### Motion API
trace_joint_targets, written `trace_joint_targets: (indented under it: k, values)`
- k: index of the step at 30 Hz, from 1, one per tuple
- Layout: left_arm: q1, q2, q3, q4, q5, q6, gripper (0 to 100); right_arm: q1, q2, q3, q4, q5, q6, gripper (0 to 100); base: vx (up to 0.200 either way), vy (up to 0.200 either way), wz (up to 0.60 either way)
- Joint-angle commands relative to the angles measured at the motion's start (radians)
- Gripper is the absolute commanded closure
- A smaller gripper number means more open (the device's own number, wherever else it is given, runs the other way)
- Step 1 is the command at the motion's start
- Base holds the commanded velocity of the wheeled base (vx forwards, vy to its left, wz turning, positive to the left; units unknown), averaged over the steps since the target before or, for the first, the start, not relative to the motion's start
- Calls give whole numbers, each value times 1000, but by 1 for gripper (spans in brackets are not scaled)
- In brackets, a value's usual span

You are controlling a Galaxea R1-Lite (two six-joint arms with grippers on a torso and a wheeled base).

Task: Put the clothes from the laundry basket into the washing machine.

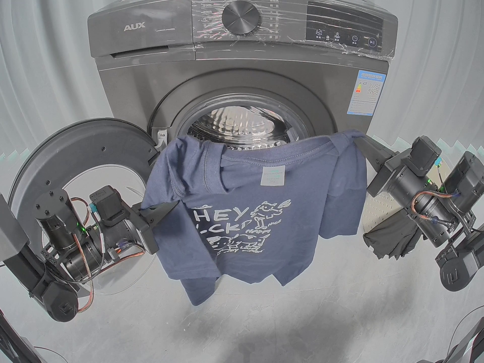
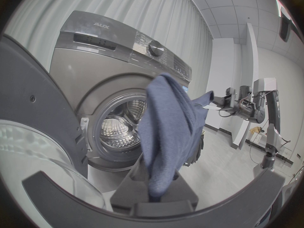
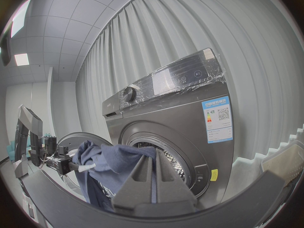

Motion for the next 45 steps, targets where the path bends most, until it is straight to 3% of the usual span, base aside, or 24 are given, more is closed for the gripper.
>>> trace_joint_targets:
  k: [1, 7, 18, 23, 25, 28, 38, 43, 45]
  values:
    - [24, 43, -37, 0, 6, -7, 100, 1, -21, -1, -1, 0, 0, 100, 0, 0, 0]
    - [75, 60, -88, 0, 12, -12, 100, 3, -24, 1, -3, 3, -2, 100, 0, 0, 0]
    - [67, 66, -90, 0, 14, -9, 100, 23, -46, -4, -3, 2, -2, 100, 0, 0, 0]
    - [57, 60, -102, 2, 63, -24, 100, 41, -54, -4, 0, -3, -3, 100, 0, 0, 0]
    - [41, 60, -145, 0, 91, -59, 100, 38, -52, -1, 2, -4, -6, 100, 0, 0, 0]
    - [40, 62, -177, 2, 131, -78, 100, 27, -49, -1, 2, -6, -5, 100, 0, 0, 0]
    - [-6, 86, -172, 2, 155, -75, 100, -2, -52, -4, 7, -6, -6, 100, 0, 0, 0]
    - [-54, 105, -183, 0, 216, -84, 100, -33, -49, 2, 7, -7, -11, 100, 0, 0, 0]
    - [-54, 105, -183, 0, 216, -84, 100, -33, -49, 2, 7, -7, -11, 100, 0, 0, 0]
